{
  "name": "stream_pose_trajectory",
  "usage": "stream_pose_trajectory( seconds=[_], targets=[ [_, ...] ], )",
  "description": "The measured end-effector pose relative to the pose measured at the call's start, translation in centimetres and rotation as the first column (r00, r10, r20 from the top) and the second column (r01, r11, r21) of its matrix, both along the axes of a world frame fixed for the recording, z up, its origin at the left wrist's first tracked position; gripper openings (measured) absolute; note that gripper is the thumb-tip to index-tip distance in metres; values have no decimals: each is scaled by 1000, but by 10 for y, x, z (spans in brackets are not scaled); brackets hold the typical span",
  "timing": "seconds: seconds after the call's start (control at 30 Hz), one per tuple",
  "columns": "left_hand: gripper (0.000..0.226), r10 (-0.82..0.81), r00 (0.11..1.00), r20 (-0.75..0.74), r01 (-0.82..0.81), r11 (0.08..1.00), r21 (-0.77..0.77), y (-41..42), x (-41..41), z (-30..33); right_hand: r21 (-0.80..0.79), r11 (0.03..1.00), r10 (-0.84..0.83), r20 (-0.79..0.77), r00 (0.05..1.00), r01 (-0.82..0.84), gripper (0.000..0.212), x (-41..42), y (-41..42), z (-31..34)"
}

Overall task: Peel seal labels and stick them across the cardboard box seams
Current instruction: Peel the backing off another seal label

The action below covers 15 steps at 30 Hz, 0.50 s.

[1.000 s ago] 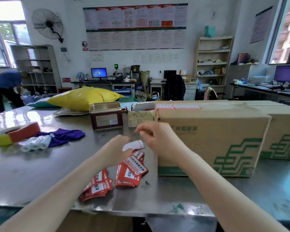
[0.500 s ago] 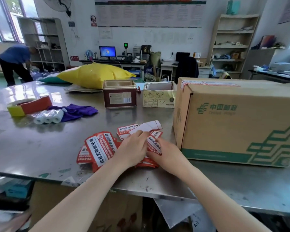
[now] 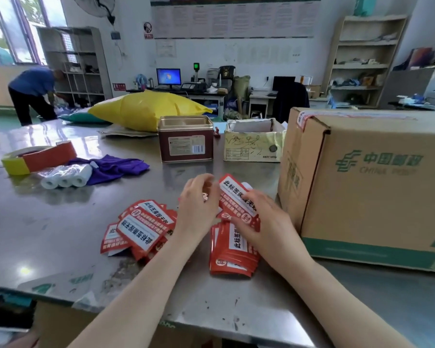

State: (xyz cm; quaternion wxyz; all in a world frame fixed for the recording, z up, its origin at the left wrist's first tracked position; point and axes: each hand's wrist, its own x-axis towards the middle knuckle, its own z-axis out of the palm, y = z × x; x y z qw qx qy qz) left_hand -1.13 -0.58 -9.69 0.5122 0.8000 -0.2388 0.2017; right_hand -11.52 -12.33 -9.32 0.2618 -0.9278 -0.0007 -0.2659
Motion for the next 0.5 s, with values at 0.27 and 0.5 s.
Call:
stream_pose_trajectory(
  seconds=[0.27, 0.5],
  targets=[
    [18, -214, 959, -183, 190, 971, -142, 11, -11, -1, -49, 998, 39, 52, 998, -37, 51, 0, 0, -3],
    [23, -309, 897, -316, 198, 920, -337, 13, -14, 4, 21, 998, -59, 107, 993, 58, 56, -8, -1, -6]
  ],
)
